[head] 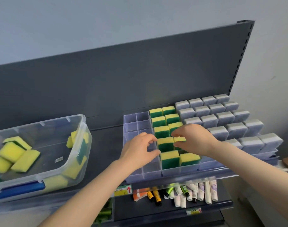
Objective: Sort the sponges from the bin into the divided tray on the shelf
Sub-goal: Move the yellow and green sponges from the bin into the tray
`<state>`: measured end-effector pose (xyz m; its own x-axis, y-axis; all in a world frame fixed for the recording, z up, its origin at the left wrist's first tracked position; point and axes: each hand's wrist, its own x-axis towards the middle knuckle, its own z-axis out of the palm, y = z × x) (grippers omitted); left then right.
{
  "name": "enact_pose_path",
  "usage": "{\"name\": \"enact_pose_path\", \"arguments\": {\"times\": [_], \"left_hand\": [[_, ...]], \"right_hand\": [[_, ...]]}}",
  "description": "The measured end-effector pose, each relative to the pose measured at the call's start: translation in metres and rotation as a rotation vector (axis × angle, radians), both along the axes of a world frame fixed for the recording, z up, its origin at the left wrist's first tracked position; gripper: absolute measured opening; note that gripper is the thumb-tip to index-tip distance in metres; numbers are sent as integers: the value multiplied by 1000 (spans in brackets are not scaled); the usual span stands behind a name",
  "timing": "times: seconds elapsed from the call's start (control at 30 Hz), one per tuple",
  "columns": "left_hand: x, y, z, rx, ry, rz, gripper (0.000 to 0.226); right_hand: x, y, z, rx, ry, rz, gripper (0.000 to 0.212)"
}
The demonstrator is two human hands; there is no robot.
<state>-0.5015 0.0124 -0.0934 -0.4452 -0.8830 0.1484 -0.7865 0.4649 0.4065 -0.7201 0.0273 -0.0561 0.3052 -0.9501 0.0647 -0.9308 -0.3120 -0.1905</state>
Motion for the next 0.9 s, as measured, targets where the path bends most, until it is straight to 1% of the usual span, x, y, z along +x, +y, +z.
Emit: {"name": "enact_pose_path", "arguments": {"times": [0.23,0.43,0.77,0.9], "left_hand": [[98,-13,30,-50,-88,201,29],[197,-14,35,-48,-118,329,27],[355,-33,28,-18,-122,403,28],[405,-46,19,18,-130,415,29]], "right_hand": [[79,-20,11,-39,-21,94,42],[164,-37,12,-50,-41,148,43],[312,-69,14,-40,-67,220,40],[363,-80,6,-6,-49,191,40]]}}
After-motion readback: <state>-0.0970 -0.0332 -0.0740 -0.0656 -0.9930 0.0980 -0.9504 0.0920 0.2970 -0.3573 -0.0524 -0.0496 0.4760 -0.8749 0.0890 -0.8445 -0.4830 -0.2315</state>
